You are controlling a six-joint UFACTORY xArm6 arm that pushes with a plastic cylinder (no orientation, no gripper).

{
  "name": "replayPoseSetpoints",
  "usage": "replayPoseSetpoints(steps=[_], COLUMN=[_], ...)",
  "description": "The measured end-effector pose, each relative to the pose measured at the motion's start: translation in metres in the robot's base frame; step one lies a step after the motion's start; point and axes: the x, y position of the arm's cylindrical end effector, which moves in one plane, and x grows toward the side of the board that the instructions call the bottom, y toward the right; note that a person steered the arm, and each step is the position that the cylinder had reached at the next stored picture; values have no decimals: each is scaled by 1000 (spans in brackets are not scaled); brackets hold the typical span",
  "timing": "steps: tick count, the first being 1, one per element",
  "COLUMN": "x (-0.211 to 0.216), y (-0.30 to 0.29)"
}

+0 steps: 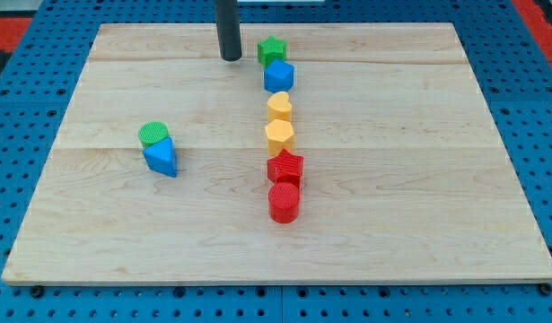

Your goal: Place the blue triangle to the bottom right of the red circle

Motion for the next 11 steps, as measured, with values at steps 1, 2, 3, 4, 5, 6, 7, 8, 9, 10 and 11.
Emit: replayPoseSetpoints(steps=[1, 2, 3, 4, 5, 6, 7, 8, 9, 10, 11], x=[-5, -5, -18, -26, -7, 18, 50, 86, 127, 161, 195], y=[22, 43, 49, 46, 4, -31, -53, -81, -84, -83, -88])
